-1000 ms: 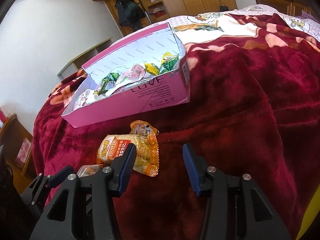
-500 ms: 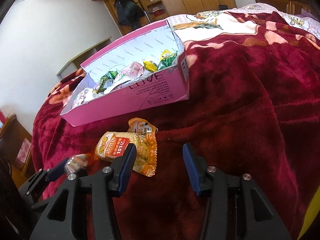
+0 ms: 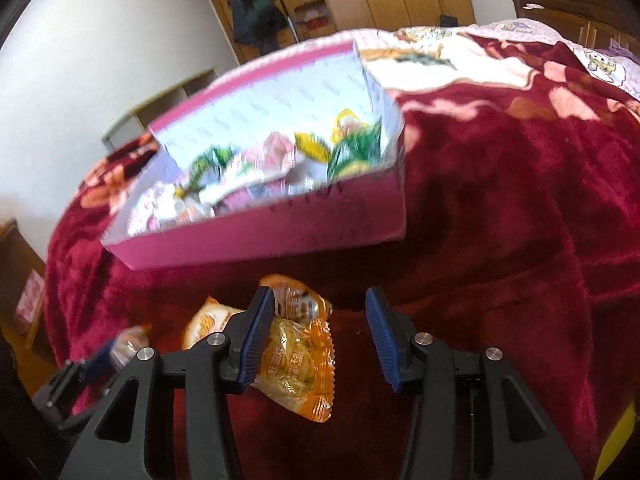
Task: Organize snacks
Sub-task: 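Grasp the orange round jelly cup with the right tool while the left tool holds its packet, then lift the candy packet and jelly cup and carry them over the pink box, then open both tools to release the candy packet and jelly cup into the box, then withdraw both tools toward the orange bread packet on the blanket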
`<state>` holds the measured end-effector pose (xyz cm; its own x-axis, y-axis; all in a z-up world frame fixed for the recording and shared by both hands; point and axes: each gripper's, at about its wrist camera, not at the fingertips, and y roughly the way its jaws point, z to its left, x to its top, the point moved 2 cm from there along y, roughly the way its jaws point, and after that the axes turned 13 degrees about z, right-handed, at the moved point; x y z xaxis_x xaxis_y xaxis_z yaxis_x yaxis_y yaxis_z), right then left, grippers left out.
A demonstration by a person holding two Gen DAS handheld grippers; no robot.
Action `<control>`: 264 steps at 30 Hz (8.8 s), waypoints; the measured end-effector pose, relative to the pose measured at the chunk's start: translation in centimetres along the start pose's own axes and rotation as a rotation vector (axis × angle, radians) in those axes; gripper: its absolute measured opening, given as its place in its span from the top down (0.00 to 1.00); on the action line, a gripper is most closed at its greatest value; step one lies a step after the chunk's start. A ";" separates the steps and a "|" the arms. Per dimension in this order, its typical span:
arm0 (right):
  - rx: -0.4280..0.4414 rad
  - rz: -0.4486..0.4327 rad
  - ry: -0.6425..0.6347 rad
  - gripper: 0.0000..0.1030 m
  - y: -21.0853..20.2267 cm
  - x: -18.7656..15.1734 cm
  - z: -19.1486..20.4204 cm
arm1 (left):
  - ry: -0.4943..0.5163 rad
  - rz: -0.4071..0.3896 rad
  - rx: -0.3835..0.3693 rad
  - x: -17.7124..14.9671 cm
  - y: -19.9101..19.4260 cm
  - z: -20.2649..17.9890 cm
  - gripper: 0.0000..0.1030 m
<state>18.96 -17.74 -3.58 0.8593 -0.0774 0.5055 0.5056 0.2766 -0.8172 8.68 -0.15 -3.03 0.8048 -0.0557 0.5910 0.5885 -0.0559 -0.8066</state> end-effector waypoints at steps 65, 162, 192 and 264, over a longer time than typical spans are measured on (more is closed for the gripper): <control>0.031 -0.088 0.018 0.65 -0.9 -1.3 0.9 | -0.042 -0.031 -0.077 0.7 -1.4 0.8 0.51; 0.080 -0.170 -0.096 0.65 -5.7 6.9 1.6 | 0.055 -0.057 -0.070 15.3 5.3 -3.0 0.58; -0.013 -0.056 -0.092 0.65 1.8 13.8 1.0 | 0.029 -0.080 -0.075 14.8 6.1 -2.7 0.53; 0.054 -0.131 -0.112 0.51 -6.0 8.0 2.7 | 0.022 -0.115 -0.116 12.4 -0.9 -2.0 0.26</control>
<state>22.61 -17.43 6.09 0.7707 -0.0102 0.6371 0.6056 0.3228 -0.7274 18.03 -2.78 5.05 0.7296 -0.0637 0.6809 0.6631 -0.1776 -0.7272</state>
